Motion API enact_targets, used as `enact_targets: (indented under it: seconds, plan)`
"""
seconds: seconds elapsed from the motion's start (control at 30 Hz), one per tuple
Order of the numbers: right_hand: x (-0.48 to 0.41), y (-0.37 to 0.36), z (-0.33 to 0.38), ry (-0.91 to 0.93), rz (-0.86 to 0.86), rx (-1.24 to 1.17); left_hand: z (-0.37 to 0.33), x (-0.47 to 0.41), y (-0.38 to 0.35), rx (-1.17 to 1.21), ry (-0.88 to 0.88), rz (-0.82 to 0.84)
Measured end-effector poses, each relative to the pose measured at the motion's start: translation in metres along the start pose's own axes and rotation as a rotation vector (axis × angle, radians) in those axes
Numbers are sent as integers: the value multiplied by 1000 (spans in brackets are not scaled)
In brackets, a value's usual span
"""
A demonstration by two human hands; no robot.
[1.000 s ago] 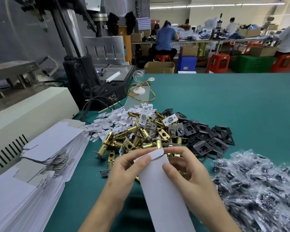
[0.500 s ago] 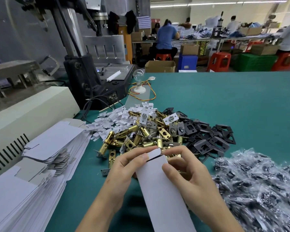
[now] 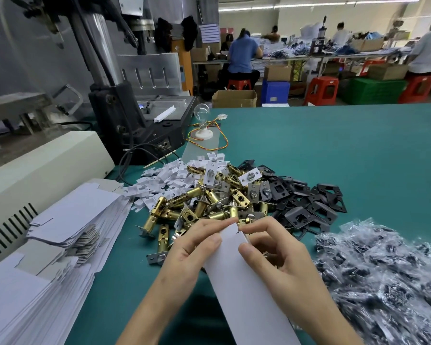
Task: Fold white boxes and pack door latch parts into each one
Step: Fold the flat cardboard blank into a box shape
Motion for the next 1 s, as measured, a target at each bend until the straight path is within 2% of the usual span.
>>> enact_targets:
  seconds: [0.17,0.53,1.0]
  plan:
    - [0,-2,1,24,36,50,4,-1,-4,3,41,6]
    - [0,-4,9,98,38,97,1,1,-1,13,4,2]
    - [3,0,-1,14,-34,94,-5,6,-7,-208,-125,-33]
Point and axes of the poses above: each hand's wrist, its own x-axis away from the middle knuckle, its own y-axis out of the back of the hand, z = x × y, the point moved 8 cm from there along -x, towards the middle knuckle, and after that the axes turned 15 degrees about y, right-handed, at the moved point
